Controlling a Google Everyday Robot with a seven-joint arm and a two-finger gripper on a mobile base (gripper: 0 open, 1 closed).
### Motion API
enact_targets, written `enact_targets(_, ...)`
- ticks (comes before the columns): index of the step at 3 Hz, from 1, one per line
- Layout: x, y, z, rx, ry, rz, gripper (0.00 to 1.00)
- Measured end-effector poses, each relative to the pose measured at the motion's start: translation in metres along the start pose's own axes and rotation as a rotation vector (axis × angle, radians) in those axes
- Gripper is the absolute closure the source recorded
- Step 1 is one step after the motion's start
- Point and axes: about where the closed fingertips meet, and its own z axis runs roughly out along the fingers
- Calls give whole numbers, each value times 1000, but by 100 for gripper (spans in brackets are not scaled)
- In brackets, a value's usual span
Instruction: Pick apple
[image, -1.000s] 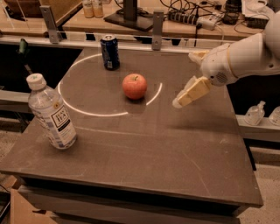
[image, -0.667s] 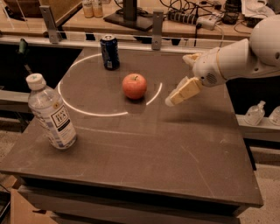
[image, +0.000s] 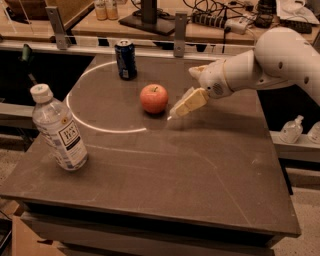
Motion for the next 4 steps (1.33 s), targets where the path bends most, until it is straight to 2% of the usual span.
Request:
enact_targets(1,-7,-1,28,-48,-16,3,0)
enact_targets(2,-10,0,48,-106,-17,0,20)
enact_targets(4,-8,6,57,-155,-5,-3,65)
